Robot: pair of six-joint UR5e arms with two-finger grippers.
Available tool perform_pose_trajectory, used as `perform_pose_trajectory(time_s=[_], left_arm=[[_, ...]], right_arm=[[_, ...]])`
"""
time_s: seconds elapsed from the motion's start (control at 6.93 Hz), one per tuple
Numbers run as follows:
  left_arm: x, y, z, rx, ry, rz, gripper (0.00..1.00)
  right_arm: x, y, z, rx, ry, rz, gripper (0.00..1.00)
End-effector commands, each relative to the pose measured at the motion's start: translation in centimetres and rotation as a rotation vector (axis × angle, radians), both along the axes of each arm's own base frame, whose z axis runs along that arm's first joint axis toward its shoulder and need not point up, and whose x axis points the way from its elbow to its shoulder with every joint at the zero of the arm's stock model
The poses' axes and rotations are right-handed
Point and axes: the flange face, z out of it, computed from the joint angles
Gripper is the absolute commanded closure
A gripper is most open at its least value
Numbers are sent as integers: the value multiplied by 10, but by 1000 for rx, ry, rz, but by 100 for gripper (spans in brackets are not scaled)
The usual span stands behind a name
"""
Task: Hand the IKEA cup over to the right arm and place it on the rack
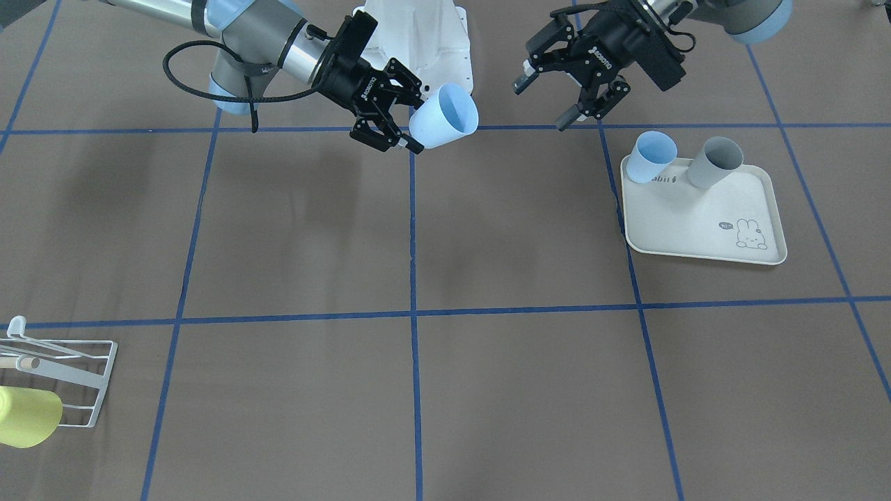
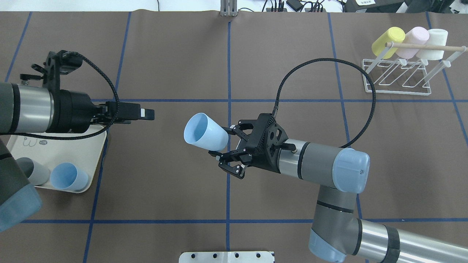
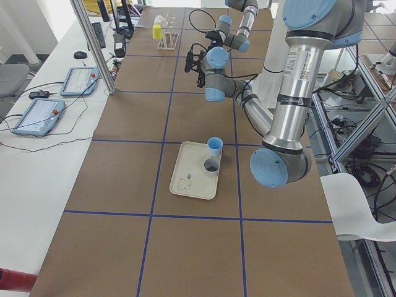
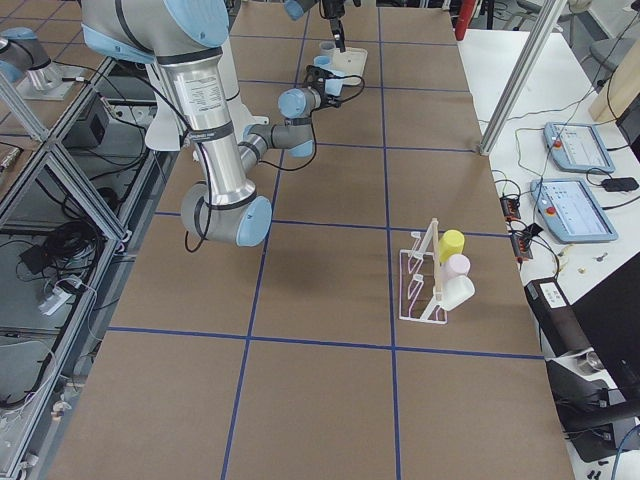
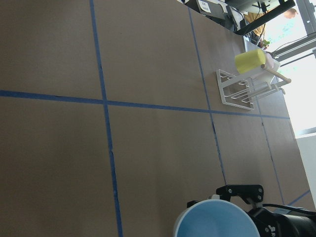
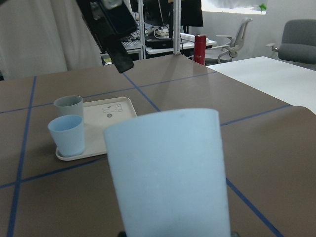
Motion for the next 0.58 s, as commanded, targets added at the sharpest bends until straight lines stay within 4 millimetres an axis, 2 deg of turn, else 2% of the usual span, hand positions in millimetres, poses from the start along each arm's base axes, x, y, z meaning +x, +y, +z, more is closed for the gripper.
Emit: perform_pose_trajectory(time_s=[0.0,0.14,0.29,0.43], left_arm=[[-50,-12,60,103,-250,-38,0],[-92,-15,102,184,-375,-55,0],[-136,-15,139,291,-505,-61,0],[-190,-21,172,375,-626,-80,0]], right_arm=[[31,-38,-16,-102,236,77,100],[59,-58,-23,-128,362,121,100],[81,-70,-23,-92,521,140,100],[113,-96,-14,-67,681,180,100]])
